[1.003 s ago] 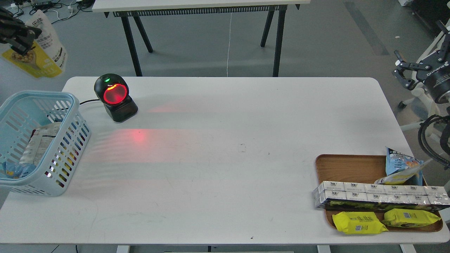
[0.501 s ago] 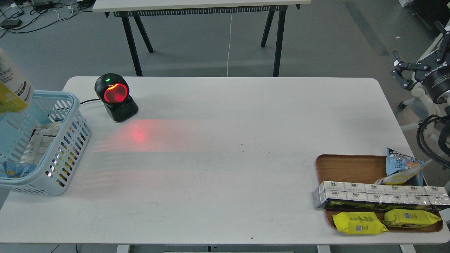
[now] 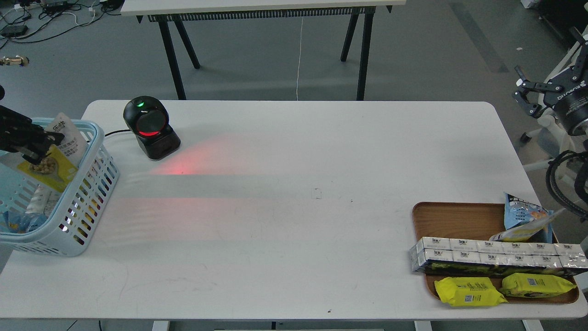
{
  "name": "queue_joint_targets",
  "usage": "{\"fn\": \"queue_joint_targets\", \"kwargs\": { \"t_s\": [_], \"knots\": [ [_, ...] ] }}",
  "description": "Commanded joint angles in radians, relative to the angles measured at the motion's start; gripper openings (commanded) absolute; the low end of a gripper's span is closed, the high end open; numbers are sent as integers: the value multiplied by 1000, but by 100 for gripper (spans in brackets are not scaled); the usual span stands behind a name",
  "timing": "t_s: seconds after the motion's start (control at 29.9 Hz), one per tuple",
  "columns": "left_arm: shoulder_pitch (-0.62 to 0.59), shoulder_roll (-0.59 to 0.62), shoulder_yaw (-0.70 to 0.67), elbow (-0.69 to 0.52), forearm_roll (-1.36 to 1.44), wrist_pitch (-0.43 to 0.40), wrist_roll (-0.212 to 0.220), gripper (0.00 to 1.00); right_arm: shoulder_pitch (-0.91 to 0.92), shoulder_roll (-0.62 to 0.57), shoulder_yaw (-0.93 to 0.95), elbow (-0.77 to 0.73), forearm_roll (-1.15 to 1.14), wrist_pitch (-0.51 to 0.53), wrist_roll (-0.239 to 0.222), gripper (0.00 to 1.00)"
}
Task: Scan snack and place in basket
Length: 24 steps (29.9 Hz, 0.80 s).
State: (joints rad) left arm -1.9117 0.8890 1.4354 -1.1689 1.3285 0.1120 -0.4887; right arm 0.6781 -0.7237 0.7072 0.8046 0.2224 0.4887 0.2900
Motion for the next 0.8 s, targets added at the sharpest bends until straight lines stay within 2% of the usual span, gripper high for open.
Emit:
{"fn": "queue_joint_targets", "kwargs": {
  "t_s": [0.0,0.07,0.1,0.23,0.27,0.33,0.37,0.47,0.57,0.63,0.77],
  "knots": [
    [33,-1,-32,14,1,0,0,10,0,0,-2,1,0,0,0,100],
    [40,1,-49,29,3,0,0,17,0,0,-2,1,0,0,0,100],
    [42,4,-59,35,1,1,0,27,0,0,-2,1,0,0,0,100],
    [43,19,-134,63,1,-5,0,48,0,1,-2,1,0,0,0,100],
    [43,21,-154,75,0,-6,0,55,0,1,-2,1,0,0,0,100],
    [45,27,-211,106,-20,-24,0,79,0,1,-2,1,-1,0,0,100],
    [46,40,-245,121,-26,-35,0,84,0,3,-2,1,-1,0,0,100],
    [66,108,-447,146,-57,-87,0,87,18,1,-6,-1,-6,0,-6,100],
    [166,110,-761,144,-165,-152,0,87,72,-3,-12,-13,-15,0,-11,100],
    [261,84,-988,147,-297,-199,0,92,115,-5,-20,-18,-18,0,-12,100],
    [407,9,-1335,198,-478,-400,0,98,178,-7,-47,-18,-38,0,-14,100]
  ]
}}
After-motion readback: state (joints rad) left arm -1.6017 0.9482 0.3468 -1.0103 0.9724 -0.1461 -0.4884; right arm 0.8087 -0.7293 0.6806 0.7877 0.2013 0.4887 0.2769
